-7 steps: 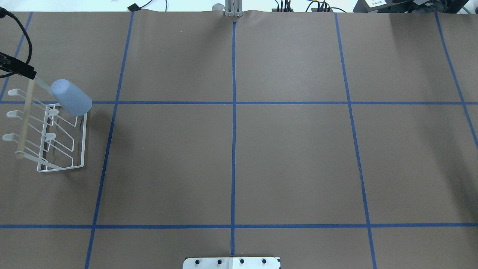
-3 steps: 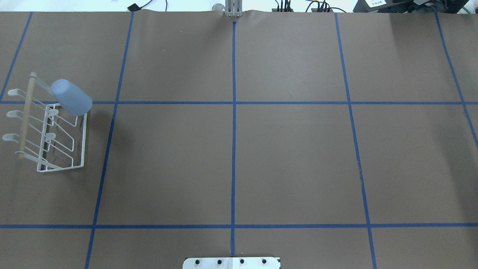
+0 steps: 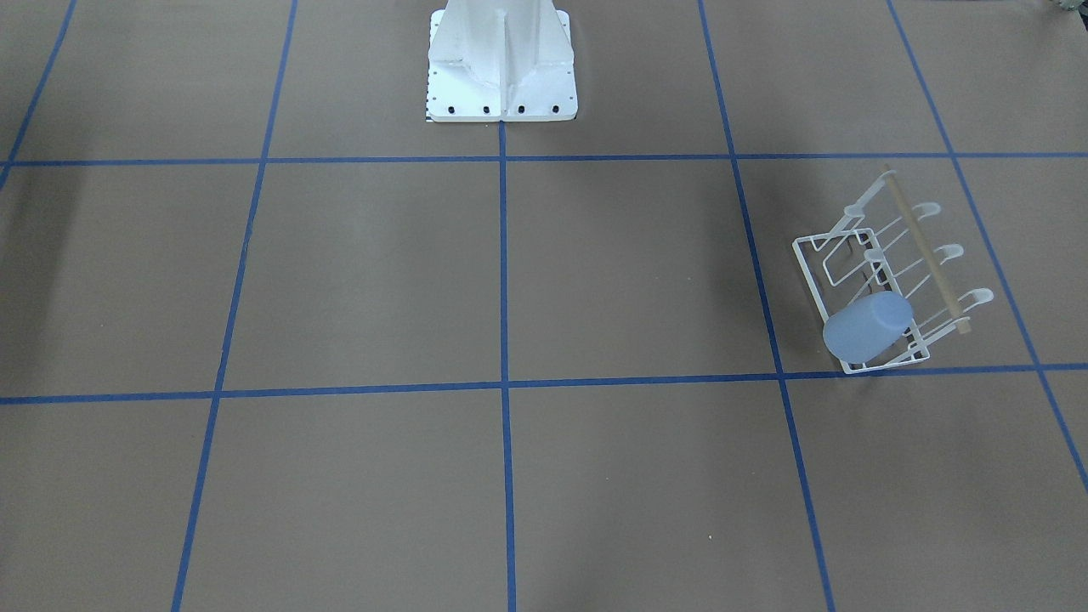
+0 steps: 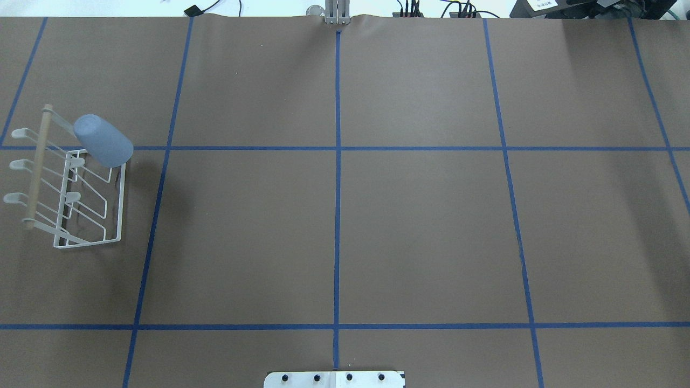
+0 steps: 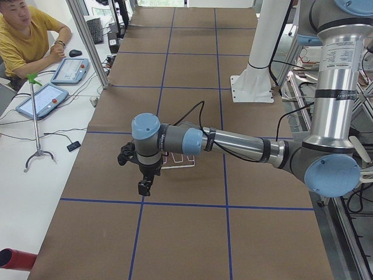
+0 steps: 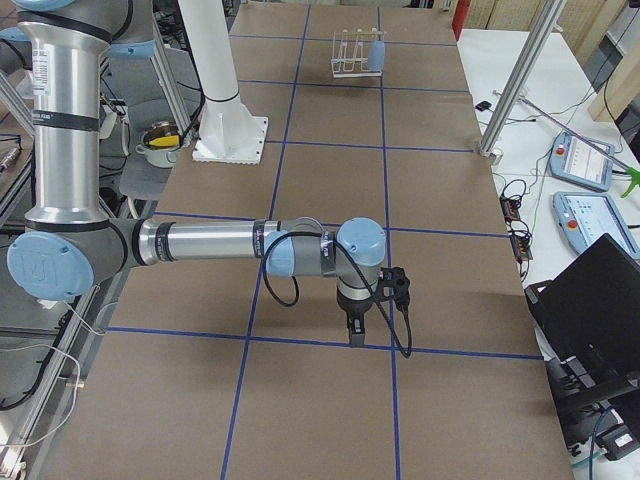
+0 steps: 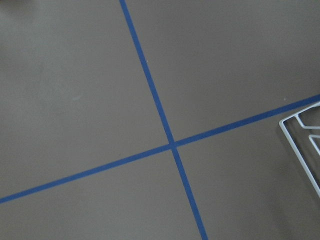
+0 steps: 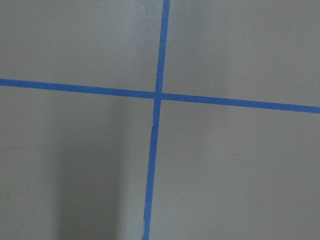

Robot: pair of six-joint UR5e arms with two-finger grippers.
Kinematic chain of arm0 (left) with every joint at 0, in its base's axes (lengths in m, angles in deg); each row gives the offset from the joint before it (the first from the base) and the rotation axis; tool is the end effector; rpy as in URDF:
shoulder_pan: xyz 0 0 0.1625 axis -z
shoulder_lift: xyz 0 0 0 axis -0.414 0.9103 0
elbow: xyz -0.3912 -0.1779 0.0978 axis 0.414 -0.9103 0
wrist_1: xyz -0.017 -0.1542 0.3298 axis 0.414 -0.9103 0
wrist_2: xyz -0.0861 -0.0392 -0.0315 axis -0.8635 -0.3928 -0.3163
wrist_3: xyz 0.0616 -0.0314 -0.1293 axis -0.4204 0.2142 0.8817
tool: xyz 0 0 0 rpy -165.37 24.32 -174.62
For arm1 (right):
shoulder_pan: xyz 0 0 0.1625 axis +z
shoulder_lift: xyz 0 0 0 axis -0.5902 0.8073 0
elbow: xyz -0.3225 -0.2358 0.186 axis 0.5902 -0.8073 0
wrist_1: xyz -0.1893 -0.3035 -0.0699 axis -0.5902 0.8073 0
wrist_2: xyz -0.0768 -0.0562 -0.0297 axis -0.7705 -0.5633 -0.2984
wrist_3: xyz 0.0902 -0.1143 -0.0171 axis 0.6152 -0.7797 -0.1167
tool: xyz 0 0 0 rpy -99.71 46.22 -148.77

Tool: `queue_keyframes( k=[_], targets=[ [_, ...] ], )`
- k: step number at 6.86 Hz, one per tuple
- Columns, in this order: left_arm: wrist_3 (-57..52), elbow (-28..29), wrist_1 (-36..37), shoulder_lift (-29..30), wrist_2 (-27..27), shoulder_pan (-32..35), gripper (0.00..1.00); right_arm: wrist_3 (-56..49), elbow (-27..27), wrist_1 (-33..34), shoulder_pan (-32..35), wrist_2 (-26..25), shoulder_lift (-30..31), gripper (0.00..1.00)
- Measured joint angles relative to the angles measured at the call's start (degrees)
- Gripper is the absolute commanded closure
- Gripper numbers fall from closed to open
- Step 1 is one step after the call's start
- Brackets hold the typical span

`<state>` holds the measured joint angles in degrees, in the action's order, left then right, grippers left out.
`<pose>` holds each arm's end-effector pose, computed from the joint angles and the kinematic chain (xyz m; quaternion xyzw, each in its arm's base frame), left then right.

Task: Hang cup on cup holder

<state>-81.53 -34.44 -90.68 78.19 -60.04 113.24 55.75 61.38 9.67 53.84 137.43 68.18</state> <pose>-0.0327 -0.4526 0.6555 0.0658 0.3243 0.1079 0.9375 0.0384 -0.4151 0.6825 0.0227 -0.3447 -0.0444 0.9374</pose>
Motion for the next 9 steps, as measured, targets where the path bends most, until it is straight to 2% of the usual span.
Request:
queue_keyframes(
  k=[1,4,9],
  targets=[
    [0.2,-0.1,0.7,-1.5,-2.0,1.1,0.01,-1.6,-0.1,2.4,0.4,-0.3,-0.7,0.00],
    [0.3,-1.3,0.9,-4.4,-5.5,1.8,0.01,-1.8,-0.4,3.4,0.6,-0.4,-0.8,0.00],
    [0.3,-3.8,0.5,-5.4,-5.3,1.7,0.01,-1.6,-0.9,2.1,0.6,-0.3,-0.6,0.00]
  ],
)
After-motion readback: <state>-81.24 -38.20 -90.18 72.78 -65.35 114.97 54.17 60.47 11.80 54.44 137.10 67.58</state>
